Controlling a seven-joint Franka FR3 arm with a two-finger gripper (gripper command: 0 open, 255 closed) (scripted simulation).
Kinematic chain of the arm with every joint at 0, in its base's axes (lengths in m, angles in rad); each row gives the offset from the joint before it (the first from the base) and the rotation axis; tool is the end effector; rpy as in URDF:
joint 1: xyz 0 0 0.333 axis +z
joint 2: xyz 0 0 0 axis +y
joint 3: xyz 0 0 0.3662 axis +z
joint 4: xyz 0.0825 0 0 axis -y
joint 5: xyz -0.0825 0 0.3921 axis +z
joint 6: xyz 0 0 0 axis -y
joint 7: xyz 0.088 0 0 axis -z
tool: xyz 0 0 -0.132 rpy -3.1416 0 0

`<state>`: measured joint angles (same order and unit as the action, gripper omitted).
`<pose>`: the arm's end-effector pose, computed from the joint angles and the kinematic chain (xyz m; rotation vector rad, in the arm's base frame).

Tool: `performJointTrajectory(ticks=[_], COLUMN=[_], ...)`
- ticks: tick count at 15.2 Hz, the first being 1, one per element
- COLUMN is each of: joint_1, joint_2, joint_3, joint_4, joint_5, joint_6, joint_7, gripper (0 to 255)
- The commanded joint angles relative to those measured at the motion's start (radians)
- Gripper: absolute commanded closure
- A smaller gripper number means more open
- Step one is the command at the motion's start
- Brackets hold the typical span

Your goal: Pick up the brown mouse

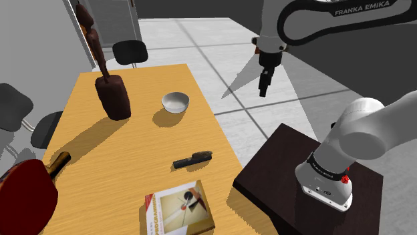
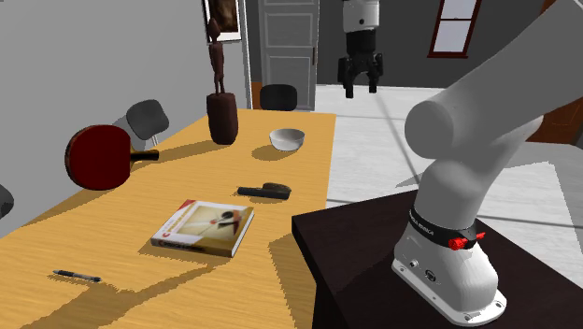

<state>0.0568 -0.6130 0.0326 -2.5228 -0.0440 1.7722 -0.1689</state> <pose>0.3222 0.0249 0.4847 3.0523 0.4035 -0.2166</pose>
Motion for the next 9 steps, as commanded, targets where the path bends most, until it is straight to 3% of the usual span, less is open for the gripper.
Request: performJointTrajectory(ticks=[1, 9], joint_1=[0.017, 0.083], joint_2=[0.045, 0.285], joint_3=[0.008, 0.047], joint_4=[-0.021, -0.035], joint_5=[0.013, 0.059], joint_6=[0.077, 0.359], joint_7=[-0.008, -0.045], gripper=[0, 0])
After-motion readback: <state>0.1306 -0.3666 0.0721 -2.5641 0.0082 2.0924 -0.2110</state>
